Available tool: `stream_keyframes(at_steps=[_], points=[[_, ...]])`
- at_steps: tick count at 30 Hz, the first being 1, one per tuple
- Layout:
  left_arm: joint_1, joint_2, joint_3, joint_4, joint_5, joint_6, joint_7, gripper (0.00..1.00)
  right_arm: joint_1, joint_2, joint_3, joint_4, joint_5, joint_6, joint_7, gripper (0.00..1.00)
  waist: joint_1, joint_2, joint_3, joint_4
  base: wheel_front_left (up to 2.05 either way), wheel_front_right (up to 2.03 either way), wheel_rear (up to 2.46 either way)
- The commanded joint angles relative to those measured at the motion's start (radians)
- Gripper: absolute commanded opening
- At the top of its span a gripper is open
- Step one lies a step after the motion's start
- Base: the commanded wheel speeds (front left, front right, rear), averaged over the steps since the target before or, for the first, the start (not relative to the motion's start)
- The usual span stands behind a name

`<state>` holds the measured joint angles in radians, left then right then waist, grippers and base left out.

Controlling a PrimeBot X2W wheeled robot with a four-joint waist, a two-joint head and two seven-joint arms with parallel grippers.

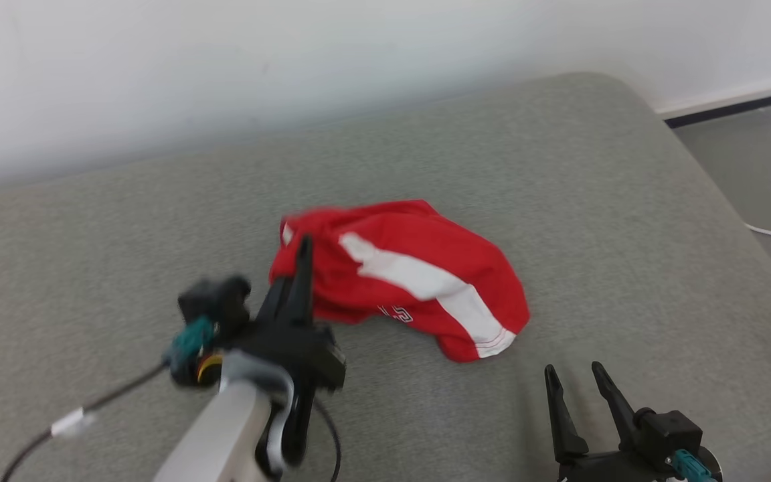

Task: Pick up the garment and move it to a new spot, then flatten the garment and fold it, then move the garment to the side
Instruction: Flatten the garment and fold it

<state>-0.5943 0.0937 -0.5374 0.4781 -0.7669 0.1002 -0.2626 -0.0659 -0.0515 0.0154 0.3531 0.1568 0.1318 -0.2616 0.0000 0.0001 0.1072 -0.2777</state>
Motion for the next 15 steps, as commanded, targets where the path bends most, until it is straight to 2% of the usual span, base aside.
stream_keyframes(at_steps=[1,9,15], points=[[0.077,0.002,0.032,-0.023,0.029,-0.008,-0.003,0.00,-0.008,0.002,-0.003,-0.004,-0.014,-0.002,-0.005,1.00,0.0000,-0.0001,0.013,0.076,0.00,0.00,0.00],[0.295,0.002,0.084,-0.090,0.102,-0.029,-0.003,0.00,-0.005,0.002,-0.003,-0.003,-0.027,-0.002,-0.005,1.00,0.0000,-0.0001,0.008,0.160,0.00,0.00,0.00],[0.411,-0.008,0.103,-0.109,0.137,-0.016,-0.003,0.00,-0.003,0.002,0.001,0.001,-0.036,-0.002,-0.005,1.00,0.0000,-0.0001,-0.001,0.191,0.00,0.00,0.00]])
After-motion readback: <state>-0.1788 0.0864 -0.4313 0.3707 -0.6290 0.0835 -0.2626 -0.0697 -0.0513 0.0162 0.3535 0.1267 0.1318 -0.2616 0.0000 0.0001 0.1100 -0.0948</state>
